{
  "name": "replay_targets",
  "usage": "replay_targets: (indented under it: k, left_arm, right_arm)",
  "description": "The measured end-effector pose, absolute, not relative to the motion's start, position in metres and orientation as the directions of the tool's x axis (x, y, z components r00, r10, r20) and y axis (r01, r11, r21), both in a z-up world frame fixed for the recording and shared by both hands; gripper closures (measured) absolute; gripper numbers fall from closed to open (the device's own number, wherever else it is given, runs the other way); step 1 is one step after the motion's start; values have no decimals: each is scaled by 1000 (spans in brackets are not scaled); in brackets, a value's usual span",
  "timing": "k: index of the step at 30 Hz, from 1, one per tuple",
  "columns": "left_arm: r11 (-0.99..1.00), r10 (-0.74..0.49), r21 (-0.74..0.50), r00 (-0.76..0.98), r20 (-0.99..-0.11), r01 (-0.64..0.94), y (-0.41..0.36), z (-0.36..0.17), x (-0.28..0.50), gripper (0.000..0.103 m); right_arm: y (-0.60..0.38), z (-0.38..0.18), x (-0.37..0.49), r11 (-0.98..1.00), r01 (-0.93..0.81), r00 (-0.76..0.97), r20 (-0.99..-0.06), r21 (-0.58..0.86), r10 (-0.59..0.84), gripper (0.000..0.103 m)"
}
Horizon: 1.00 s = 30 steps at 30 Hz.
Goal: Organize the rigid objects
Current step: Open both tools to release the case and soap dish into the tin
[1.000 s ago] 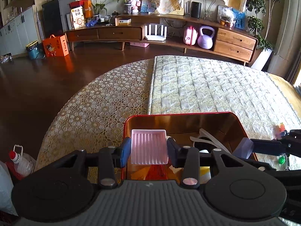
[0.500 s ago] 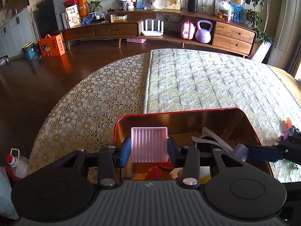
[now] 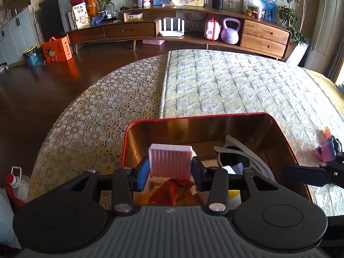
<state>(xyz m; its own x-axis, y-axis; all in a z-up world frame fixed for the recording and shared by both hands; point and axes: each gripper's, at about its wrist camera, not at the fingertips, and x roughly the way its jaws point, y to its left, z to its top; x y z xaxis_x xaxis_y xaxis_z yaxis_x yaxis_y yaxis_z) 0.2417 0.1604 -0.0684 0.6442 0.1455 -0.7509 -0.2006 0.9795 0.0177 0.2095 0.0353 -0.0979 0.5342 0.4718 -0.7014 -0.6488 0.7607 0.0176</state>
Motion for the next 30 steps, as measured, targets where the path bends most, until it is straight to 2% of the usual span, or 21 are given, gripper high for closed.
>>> replay_targets:
  k: [7, 11, 16, 19, 22, 30]
  left_arm:
    - [980, 143, 12, 653, -744, -200, 155, -61, 233, 60]
    - [980, 128, -8, 666, -735, -197, 153, -54, 226, 47]
    - [984, 113, -13, 676, -728, -178, 145, -47, 217, 46]
    - [988, 97, -15, 687, -720, -156, 138, -41, 210, 44]
    - [990, 90, -11, 703, -706, -138, 128, -35, 202, 33]
    - [997, 39, -22, 715, -698, -77, 96, -26, 186, 31]
  right_arm:
    - [28, -91, 199, 759, -651, 533, -692, 33, 487, 55]
    - [21, -87, 191, 760, -647, 533, -680, 57, 504, 47]
    - [14, -82, 180, 763, -643, 542, -668, 62, 511, 42]
    - [6, -76, 173, 765, -640, 547, -654, 76, 523, 35]
    - [-4, -70, 163, 769, -634, 560, -637, 83, 531, 27]
    - [-49, -59, 142, 789, -607, 597, -603, 91, 529, 10]
